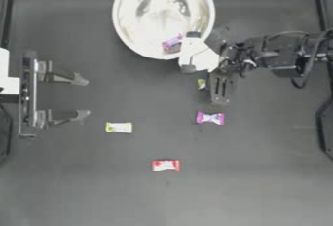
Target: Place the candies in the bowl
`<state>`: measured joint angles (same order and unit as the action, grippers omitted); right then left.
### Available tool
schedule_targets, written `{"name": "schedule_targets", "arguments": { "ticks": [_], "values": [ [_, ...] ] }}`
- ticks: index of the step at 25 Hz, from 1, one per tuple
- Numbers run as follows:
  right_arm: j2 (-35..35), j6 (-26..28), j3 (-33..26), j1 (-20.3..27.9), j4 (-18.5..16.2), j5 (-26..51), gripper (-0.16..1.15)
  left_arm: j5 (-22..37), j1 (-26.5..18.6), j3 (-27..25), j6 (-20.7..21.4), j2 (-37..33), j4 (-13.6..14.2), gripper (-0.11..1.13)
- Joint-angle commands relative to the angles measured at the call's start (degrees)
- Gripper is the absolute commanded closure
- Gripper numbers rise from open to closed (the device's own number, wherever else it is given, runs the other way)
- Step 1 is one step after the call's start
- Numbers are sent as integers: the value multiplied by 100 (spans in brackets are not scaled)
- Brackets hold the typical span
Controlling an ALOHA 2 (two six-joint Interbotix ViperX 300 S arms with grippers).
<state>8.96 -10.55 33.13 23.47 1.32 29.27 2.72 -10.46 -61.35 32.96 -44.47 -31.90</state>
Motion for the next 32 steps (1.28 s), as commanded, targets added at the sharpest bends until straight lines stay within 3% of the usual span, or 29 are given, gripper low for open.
{"name": "schedule_targets", "arguments": {
  "ticks": [1,6,12,18,26,32],
  "values": [
    [-70,0,-70,0,114,-9,62,-35,-9,53,18,35,-9,7],
    [-325,0,-53,-132,193,0,62,-35,-9,35,9,35,-9,7],
    [-1143,0,-79,-237,272,-26,62,-53,-9,0,18,35,-9,7],
    [-1696,-9,-158,-79,185,-545,62,-176,-9,-62,18,35,-9,7],
    [-1441,0,-527,545,0,-1450,62,-202,-9,-70,9,35,-9,7],
    [-826,0,-923,861,-237,-1890,62,-264,-9,-70,9,35,-9,7]
  ]
}}
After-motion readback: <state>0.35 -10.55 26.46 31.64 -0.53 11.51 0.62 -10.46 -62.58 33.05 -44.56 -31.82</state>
